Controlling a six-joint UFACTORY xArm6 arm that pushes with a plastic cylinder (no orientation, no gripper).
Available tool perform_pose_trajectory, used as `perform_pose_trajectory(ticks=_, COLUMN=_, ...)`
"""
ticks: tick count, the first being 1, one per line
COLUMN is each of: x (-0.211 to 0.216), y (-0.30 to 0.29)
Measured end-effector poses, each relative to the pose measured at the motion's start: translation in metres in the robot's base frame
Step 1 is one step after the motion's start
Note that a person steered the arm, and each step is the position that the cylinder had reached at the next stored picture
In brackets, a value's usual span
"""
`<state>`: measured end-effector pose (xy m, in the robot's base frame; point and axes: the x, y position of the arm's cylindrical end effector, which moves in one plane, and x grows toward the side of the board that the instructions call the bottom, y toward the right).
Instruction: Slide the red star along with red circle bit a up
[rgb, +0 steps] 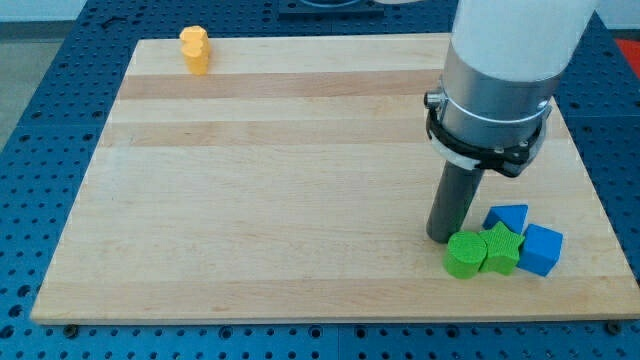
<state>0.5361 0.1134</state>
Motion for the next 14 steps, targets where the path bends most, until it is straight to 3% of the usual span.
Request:
perform_pose_trajectory(ticks=3, x=-0.028, y=-0.015)
perform_pose_trajectory(ticks=6, x=-0.101, y=0.056)
perform_pose_trajectory(ticks=8, x=-0.101, y=0.091)
perform_pose_trajectory(ticks=11, x=-0.053, y=0.157)
perform_pose_trajectory(ticks=12, x=-0.07, y=0.179)
perform_pose_trajectory(ticks=14, x=-0.11, y=0.151)
